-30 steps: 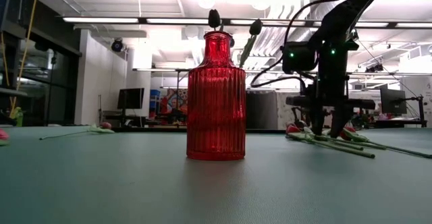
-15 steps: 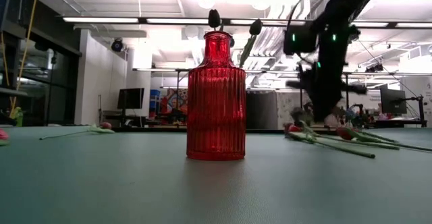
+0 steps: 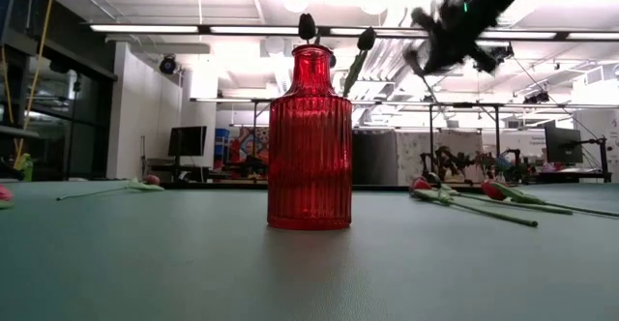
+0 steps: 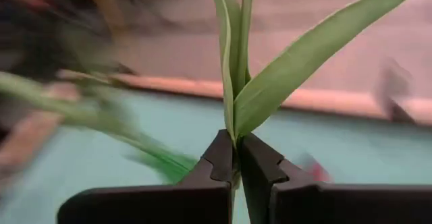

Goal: Sort flowers into vase by color
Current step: Put the black tulip into the green vase

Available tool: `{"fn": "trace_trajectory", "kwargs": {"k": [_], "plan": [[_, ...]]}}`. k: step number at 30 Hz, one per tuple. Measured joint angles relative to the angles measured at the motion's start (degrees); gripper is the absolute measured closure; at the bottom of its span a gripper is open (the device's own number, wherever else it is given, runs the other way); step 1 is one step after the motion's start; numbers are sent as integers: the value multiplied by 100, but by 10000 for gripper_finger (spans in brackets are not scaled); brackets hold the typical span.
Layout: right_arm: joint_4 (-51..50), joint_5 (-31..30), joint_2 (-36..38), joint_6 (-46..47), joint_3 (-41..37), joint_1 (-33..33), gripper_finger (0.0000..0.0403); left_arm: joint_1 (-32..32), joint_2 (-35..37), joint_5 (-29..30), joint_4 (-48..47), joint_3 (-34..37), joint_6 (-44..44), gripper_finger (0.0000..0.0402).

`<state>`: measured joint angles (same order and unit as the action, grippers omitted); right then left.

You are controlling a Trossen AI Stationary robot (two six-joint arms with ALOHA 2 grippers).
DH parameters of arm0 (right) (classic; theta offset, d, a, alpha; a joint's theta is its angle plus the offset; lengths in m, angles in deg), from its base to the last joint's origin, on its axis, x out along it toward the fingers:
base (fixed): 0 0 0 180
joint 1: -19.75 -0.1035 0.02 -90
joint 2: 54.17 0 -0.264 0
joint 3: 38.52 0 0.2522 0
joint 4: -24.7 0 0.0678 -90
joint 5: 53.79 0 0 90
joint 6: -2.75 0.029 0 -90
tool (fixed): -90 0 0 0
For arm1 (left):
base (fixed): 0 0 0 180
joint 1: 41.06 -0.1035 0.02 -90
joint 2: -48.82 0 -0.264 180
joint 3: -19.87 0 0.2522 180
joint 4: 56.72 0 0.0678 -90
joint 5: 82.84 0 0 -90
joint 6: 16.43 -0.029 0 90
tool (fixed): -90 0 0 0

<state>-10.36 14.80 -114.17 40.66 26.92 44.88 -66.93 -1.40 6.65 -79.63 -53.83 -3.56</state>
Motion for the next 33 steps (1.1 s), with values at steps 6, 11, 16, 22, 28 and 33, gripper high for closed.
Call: {"fn": "trace_trajectory", "kwargs": {"k": [6, 11, 16, 22, 28, 33], "plan": [[2622, 1339, 234, -1547, 7, -665, 402, 1, -1, 125, -1, 0, -4, 117], [4324, 1723, -159, -2582, 9, -1491, 403, 0, -2, 144, -1, 0, -4, 117], [5362, 936, -886, -4510, 9, -1808, 403, 0, -2, 315, 0, 0, -169, 117], [6308, 296, -1815, -4608, 9, -1481, 403, 0, -2, 466, 0, 0, -254, 117], [6643, -45, -2261, -4676, 9, -1221, 403, 0, -1, 466, 0, 0, -258, 117], [6777, -68, -2481, -4578, 9, -1039, 403, 0, -2, 466, 0, 0, -261, 117]]}}
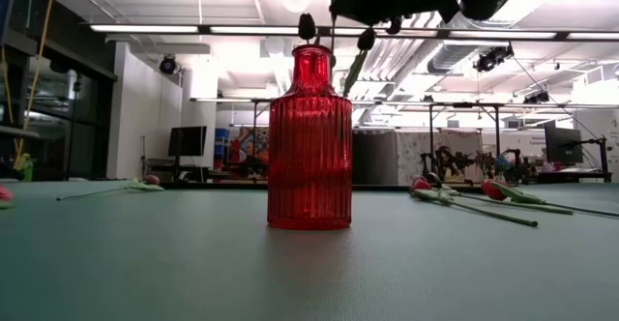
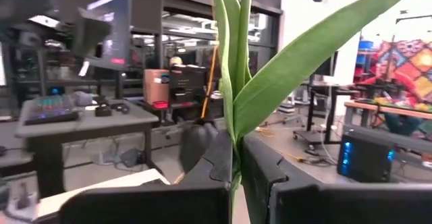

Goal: Sort flowers into vase by color
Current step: Put the black tulip into the green vase, then put the top right pink tulip into the red vase

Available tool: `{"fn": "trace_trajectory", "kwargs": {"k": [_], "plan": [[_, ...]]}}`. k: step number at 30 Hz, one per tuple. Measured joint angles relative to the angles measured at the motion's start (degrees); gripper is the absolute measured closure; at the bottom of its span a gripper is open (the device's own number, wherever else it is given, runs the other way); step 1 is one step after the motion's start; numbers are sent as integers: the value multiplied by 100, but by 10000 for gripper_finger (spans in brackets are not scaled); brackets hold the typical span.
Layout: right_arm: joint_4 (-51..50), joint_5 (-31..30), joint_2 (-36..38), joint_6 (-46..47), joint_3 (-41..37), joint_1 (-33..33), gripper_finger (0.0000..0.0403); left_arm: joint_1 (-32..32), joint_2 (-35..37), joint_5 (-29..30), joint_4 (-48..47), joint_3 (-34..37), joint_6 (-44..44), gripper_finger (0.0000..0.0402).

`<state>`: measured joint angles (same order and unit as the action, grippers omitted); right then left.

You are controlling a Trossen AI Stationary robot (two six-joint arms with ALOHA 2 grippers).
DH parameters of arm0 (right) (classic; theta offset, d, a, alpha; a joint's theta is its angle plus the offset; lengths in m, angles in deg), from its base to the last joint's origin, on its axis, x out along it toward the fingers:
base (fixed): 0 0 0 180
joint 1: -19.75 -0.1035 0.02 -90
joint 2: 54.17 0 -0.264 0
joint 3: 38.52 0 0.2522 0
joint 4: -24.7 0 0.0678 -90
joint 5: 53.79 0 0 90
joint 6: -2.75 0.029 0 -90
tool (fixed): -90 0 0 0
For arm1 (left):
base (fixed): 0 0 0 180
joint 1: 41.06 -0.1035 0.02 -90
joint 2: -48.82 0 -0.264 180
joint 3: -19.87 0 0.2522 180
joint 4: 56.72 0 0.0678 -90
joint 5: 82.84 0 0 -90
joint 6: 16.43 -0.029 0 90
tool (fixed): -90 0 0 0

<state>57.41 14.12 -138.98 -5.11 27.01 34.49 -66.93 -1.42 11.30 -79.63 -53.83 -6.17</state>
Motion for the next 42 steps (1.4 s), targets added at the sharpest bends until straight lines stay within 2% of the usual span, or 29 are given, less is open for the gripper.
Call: {"fn": "trace_trajectory", "kwargs": {"k": [14, 23, 27, 36, 39, 42], "plan": [[200, -216, -414, 19, 0, 177, 403, 0, 0, 0, 0, 0, 1, 117], [46, -197, -407, 508, 0, 121, 396, 0, 0, 26, 0, 0, 3, 117], [-336, -196, -345, 782, 0, 114, 349, 0, 0, 42, 0, 0, 3, 117], [-1651, -97, 220, 1202, 0, 59, 184, 0, 1, 89, 2, 0, 5, 117], [-2083, 116, 391, 1474, 0, 59, 150, 0, 0, 105, 0, 0, 3, 117], [-2352, 287, 549, 1593, 0, 59, 132, 0, 0, 111, 0, 0, 3, 117]]}}
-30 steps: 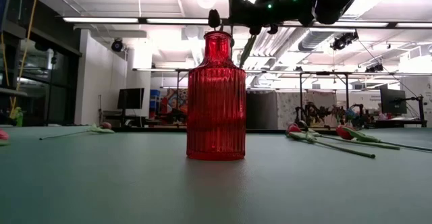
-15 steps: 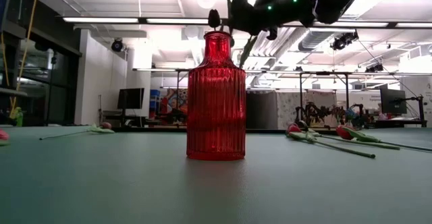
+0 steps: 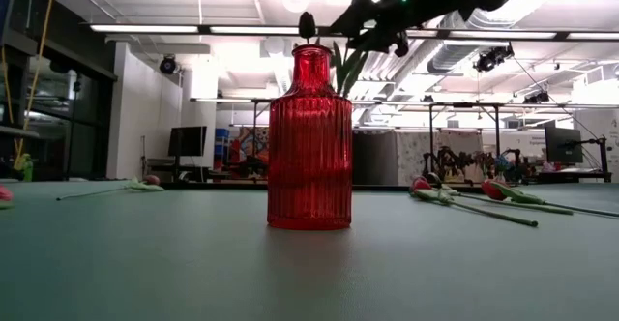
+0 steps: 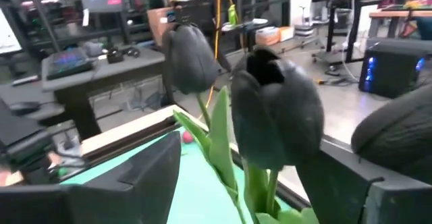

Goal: Sort flowers into vase by color
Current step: Put the top right pink tulip into the red vase

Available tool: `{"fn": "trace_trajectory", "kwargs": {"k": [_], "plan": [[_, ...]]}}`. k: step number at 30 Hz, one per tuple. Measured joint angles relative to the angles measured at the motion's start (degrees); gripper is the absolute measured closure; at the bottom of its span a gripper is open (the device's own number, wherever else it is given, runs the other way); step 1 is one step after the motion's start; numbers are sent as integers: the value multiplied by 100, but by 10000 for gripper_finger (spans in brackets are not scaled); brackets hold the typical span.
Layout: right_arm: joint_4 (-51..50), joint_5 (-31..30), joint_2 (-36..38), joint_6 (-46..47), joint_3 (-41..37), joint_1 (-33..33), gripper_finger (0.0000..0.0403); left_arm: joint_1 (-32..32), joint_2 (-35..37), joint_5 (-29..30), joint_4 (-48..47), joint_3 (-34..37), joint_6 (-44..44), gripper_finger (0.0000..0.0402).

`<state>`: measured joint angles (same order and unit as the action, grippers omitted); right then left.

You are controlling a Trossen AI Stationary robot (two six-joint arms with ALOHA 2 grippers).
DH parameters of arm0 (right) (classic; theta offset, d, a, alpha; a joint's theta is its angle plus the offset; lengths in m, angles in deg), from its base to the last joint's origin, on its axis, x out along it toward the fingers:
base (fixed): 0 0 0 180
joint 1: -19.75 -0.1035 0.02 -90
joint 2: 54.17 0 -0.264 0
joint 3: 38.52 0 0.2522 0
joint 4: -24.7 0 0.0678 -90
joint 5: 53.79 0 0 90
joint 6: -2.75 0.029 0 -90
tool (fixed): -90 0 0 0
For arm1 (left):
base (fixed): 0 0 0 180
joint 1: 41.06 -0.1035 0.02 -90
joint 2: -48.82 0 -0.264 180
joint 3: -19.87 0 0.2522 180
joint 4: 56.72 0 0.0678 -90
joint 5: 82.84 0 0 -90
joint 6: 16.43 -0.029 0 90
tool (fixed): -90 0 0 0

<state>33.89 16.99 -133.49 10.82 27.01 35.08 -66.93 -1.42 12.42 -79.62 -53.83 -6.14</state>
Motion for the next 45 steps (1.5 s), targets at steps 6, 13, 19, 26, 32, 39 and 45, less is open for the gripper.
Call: {"fn": "trace_trajectory", "kwargs": {"k": [6, 13, 19, 26, 32, 39, 45], "plan": [[-101, 31, 375, -51, 0, 0, 128, 0, 0, 5, 2, 0, 0, 117], [-153, 34, 863, -170, 0, 0, 128, 0, 0, 17, 1, 0, -2, 117], [-575, 38, 1321, -354, 0, 0, 128, 0, 0, 17, 0, 0, 3, 117], [-1614, 231, 1918, 219, 0, 0, 128, 0, -39, 15, 0, -2, 126, 117], [-3365, 698, 2258, 1322, 0, 0, 128, 2, -215, 13, 0, -2, 166, 117], [-6716, 1286, 2000, 3407, -11, -40, 128, 2, -494, 0, -3, -2, 277, 117], [-9135, 631, 1470, 5305, -16, -213, 128, 2, -679, -2, -1, -2, 304, 117]]}}
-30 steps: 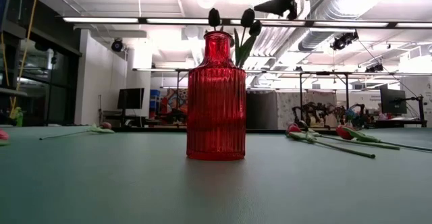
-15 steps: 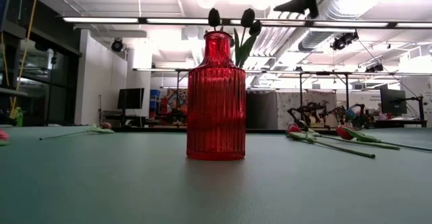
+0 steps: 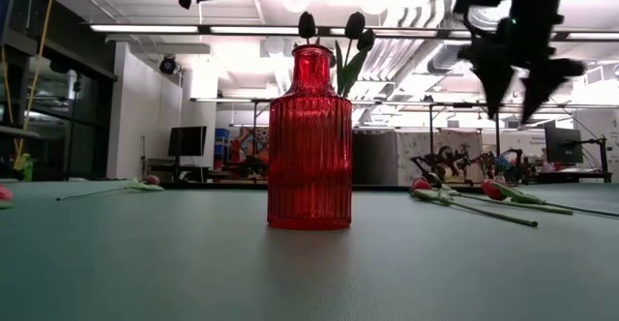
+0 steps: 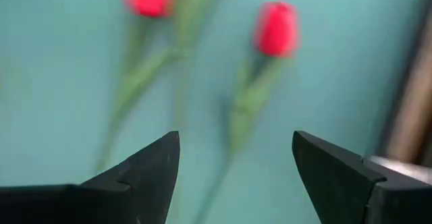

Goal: Sort flowers into vase by color
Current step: Put the top right pink tulip into the red vase

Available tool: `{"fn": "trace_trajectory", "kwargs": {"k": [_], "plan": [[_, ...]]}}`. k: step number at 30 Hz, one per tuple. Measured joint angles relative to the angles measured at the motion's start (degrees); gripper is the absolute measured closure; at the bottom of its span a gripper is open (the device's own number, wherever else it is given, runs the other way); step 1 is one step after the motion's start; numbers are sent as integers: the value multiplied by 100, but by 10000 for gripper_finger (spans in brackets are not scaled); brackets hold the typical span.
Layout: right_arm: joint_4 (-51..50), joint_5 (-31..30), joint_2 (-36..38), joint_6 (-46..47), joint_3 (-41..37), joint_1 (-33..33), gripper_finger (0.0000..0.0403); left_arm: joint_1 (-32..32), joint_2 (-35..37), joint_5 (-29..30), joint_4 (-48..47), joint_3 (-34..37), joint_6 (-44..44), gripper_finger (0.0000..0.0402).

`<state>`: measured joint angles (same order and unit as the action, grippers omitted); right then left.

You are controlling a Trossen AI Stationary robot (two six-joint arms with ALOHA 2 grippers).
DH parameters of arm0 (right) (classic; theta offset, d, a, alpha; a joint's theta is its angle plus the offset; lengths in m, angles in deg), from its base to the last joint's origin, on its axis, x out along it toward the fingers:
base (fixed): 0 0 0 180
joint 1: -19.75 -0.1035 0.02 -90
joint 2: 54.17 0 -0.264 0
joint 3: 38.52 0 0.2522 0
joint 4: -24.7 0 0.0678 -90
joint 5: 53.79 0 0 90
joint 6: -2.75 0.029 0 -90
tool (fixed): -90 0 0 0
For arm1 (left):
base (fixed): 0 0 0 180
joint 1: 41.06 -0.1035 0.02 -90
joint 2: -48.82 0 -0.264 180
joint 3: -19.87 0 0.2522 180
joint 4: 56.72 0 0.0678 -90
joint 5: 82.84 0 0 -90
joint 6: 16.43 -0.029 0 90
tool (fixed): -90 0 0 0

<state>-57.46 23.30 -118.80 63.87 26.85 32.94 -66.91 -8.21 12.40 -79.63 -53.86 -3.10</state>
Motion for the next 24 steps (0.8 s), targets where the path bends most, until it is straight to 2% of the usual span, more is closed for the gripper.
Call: {"fn": "trace_trajectory", "kwargs": {"k": [3, 6, 13, 19, 24], "plan": [[-151, -127, -248, 257, -1, 1, 128, 0, -71, -1, -1, 0, 0, 117], [148, -146, -516, 185, -1, 105, 128, 0, -110, -51, -1, 0, -14, 117], [467, 241, -1410, -904, -49, 773, 128, 0, -112, -267, -8, 0, -99, 117], [1392, 1087, -1748, -1485, -737, 1228, 128, 0, -109, -365, -8, 0, -98, 117], [2188, 1255, -1704, -1491, -1322, 1243, 128, 0, -108, -459, -10, 0, -98, 117]]}}
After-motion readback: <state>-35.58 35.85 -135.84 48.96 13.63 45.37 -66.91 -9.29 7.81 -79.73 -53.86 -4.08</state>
